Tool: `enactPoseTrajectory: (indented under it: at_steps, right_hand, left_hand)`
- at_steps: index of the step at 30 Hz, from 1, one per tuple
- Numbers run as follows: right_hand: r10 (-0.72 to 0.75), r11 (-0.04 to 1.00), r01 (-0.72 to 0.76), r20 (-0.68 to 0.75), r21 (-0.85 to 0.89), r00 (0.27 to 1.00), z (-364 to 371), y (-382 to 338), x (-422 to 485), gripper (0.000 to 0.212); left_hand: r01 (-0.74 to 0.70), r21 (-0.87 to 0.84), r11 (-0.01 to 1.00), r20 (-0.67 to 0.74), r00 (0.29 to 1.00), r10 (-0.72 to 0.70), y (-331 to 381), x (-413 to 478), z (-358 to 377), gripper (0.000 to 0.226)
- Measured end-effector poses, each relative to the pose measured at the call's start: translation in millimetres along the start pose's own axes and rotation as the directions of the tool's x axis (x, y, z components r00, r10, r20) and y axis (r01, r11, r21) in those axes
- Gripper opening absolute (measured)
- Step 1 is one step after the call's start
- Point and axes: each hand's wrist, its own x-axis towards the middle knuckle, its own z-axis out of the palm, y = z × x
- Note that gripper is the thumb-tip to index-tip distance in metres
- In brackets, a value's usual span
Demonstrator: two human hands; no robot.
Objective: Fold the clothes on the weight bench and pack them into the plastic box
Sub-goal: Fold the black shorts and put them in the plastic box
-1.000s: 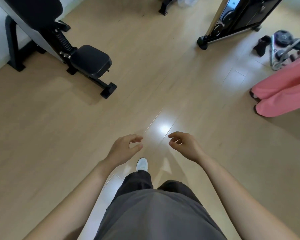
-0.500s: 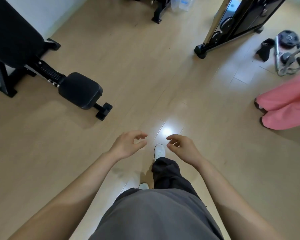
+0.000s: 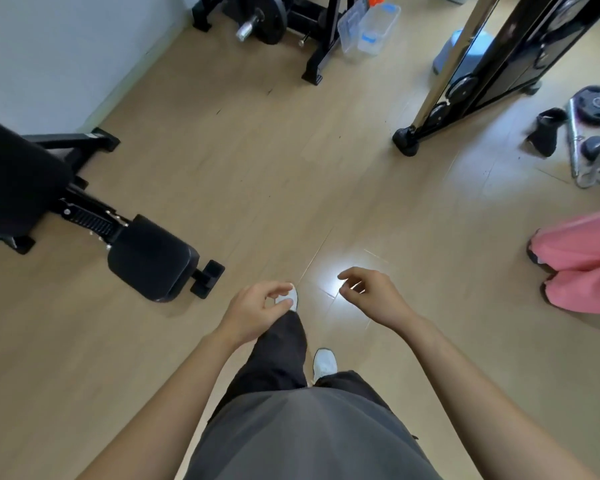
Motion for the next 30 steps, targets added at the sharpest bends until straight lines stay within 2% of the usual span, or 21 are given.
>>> enactPoseTrajectory:
  at_steps: [7, 11, 15, 19, 25, 30]
  right_hand:
    - [0.08, 0.993, -0.08, -0.004, -0.083, 0.997, -38, -45, 109, 0.025]
    - [0.069, 0.99, -0.065, 0.027, -0.125, 0.997, -62, -78, 165, 0.025]
    - [0.07, 0.991, -0.07, -0.005, -0.11, 0.998, -97, -108, 227, 0.026]
    - [0.076, 0.991, -0.079, -0.026, -0.107, 0.997, -136, -124, 288, 0.027]
    - [0.059, 0.989, -0.064, -0.038, -0.135, 0.998, -206, -129, 394, 0.032]
    - [0.036, 0.988, -0.036, -0.007, -0.151, 0.999, -277, -139, 483, 0.032]
  left_hand:
    - [-0.049, 0.028, 0.998, 0.051, 0.998, 0.048, 8, 128, -79, 0.033]
    - [-0.096, 0.064, 0.993, 0.091, 0.992, 0.09, 26, 200, -135, 0.036]
    - [-0.174, 0.195, 0.965, 0.2, 0.97, 0.135, 56, 276, -184, 0.036]
    - [-0.22, 0.259, 0.941, 0.241, 0.958, 0.158, 91, 348, -214, 0.033]
    - [-0.208, 0.31, 0.928, 0.26, 0.957, 0.127, 137, 454, -243, 0.035]
    - [-0.162, 0.312, 0.936, 0.213, 0.972, 0.097, 189, 542, -275, 0.031]
